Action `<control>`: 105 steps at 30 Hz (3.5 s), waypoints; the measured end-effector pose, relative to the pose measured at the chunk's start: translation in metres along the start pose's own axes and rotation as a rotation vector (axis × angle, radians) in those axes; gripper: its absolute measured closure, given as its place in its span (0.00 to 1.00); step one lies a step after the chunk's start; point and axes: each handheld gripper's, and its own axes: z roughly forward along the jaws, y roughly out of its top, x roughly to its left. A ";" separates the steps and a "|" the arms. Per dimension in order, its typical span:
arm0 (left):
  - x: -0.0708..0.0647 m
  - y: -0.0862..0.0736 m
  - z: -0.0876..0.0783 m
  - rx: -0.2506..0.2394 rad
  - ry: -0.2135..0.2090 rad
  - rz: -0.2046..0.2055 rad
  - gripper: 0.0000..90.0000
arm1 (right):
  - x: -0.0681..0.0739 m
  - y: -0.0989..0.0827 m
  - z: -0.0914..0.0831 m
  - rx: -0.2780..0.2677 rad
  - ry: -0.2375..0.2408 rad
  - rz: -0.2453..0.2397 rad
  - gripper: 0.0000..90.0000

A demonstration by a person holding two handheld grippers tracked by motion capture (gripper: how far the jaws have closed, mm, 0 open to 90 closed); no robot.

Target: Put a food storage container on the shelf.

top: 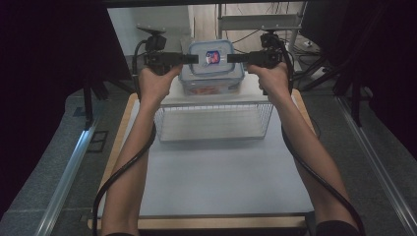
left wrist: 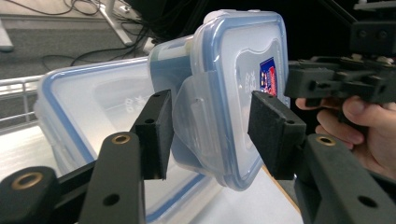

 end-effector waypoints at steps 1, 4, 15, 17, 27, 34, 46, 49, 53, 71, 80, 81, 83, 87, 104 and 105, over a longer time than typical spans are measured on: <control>0.001 0.000 0.001 -0.001 0.000 -0.005 0.55 | 0.000 0.000 0.000 0.002 -0.002 0.005 0.65; 0.002 0.001 0.003 -0.001 0.005 -0.009 0.53 | -0.001 -0.001 0.002 0.002 -0.005 0.007 0.63; -0.001 0.005 0.009 0.018 0.047 0.009 0.46 | -0.003 -0.004 0.003 -0.015 -0.008 0.004 0.62; -0.002 0.005 0.010 0.018 0.069 0.018 0.42 | -0.002 -0.005 0.003 -0.013 -0.015 0.003 0.60; -0.007 0.002 0.002 -0.027 0.084 0.073 0.36 | -0.002 -0.005 -0.006 -0.037 -0.021 0.001 0.60; -0.021 -0.009 -0.012 -0.060 0.109 0.204 0.42 | 0.001 -0.006 -0.015 -0.060 -0.042 -0.063 0.57; -0.038 -0.042 -0.019 -0.096 0.163 0.415 0.22 | 0.015 -0.029 -0.019 -0.029 -0.116 -0.260 0.33; -0.040 -0.052 -0.021 -0.104 0.176 0.436 0.17 | 0.014 -0.038 -0.021 -0.036 -0.115 -0.269 0.28; -0.041 -0.066 -0.023 -0.095 0.186 0.462 0.12 | 0.012 -0.051 -0.026 -0.036 -0.110 -0.287 0.22; -0.043 -0.130 -0.026 -0.048 0.132 0.481 0.04 | 0.027 -0.107 -0.040 0.008 -0.103 -0.389 0.14; -0.039 -0.163 -0.029 -0.032 0.125 0.480 0.03 | 0.036 -0.133 -0.041 0.045 -0.096 -0.430 0.11; -0.038 -0.167 -0.029 -0.028 0.123 0.480 0.03 | 0.037 -0.136 -0.042 0.048 -0.095 -0.431 0.10; -0.037 -0.175 -0.030 -0.020 0.124 0.482 0.03 | 0.038 -0.142 -0.043 0.053 -0.092 -0.433 0.10; -0.038 -0.191 -0.032 -0.012 0.137 0.487 0.02 | 0.040 -0.155 -0.046 0.067 -0.094 -0.444 0.07; -0.022 -0.263 -0.039 0.041 0.174 0.443 0.01 | 0.032 -0.221 -0.067 0.117 -0.119 -0.425 0.03; -0.020 -0.267 -0.040 0.042 0.179 0.440 0.01 | 0.031 -0.225 -0.068 0.121 -0.125 -0.424 0.03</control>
